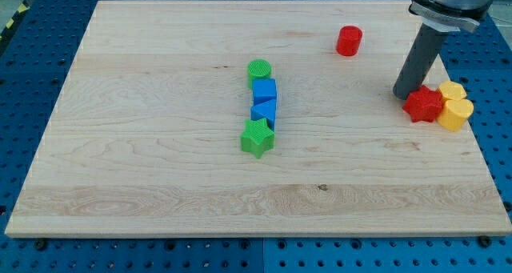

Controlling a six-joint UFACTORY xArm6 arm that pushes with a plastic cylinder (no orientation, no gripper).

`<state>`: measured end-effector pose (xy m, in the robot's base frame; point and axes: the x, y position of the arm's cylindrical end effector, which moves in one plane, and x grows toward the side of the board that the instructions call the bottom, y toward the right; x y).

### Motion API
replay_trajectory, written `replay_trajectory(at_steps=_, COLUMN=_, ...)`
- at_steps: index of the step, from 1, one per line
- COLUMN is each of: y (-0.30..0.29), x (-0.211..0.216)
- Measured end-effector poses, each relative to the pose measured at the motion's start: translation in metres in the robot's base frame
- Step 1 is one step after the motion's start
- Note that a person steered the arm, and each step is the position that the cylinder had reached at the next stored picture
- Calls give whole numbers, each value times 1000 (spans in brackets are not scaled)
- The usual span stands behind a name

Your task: Move the red circle into the red star

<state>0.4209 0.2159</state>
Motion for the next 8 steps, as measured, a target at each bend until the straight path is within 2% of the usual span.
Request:
replay_trajectory(at_steps=1, y=-12, x=-6)
replay_trajectory(at_steps=2, y=-22, x=-39)
replay_trajectory(at_steps=3, y=2, x=-99)
replay_trajectory(at_steps=4, y=-10, x=-145)
replay_trajectory(at_steps=5, y=-52, x=-176)
replay_trajectory(at_steps=6, y=-88, x=-161)
replay_trajectory(at_steps=7, y=-82, x=-123)
replay_trajectory(at_steps=8, y=-40, x=-79)
